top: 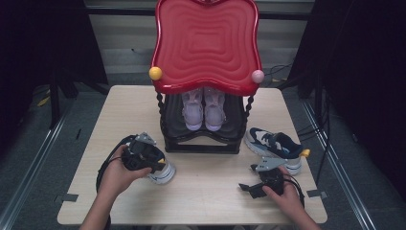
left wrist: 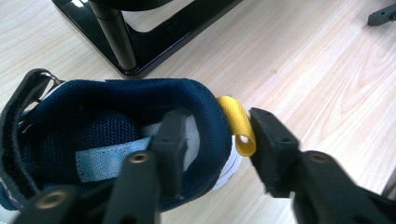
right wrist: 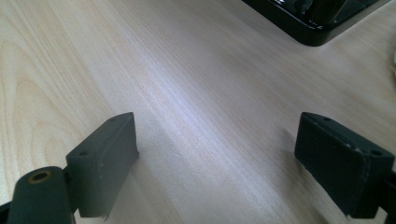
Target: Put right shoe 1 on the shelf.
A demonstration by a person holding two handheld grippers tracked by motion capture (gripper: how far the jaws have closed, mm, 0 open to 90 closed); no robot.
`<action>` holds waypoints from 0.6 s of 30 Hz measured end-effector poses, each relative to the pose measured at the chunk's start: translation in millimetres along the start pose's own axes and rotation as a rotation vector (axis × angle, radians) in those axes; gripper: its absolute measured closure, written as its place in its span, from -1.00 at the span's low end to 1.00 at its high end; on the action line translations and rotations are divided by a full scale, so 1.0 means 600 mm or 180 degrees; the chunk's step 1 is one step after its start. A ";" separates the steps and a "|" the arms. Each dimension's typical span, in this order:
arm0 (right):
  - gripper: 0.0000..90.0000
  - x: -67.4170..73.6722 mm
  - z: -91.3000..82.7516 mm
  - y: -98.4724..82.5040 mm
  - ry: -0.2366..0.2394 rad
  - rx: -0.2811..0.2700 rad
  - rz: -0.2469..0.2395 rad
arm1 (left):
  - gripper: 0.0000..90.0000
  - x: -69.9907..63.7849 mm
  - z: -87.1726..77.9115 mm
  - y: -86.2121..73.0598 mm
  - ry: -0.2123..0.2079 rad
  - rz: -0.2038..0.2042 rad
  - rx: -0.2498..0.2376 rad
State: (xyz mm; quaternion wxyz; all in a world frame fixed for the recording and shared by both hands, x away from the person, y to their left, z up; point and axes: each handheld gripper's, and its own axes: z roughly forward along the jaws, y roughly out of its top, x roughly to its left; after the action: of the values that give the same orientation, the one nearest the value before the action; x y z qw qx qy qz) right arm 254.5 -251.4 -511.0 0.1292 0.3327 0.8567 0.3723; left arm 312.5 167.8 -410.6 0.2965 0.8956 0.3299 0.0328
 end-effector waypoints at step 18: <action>-0.72 0.000 0.000 0.000 0.0004 0.0001 0.0000 | 0.27 -0.002 0.016 0.038 0.0021 0.0000 0.0593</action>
State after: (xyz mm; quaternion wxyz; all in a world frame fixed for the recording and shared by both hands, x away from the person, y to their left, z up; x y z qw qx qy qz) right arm 254.6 -251.3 -511.0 0.1287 0.3326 0.8569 0.3723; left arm 327.1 148.5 -406.0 0.2108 0.9192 0.3325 0.0049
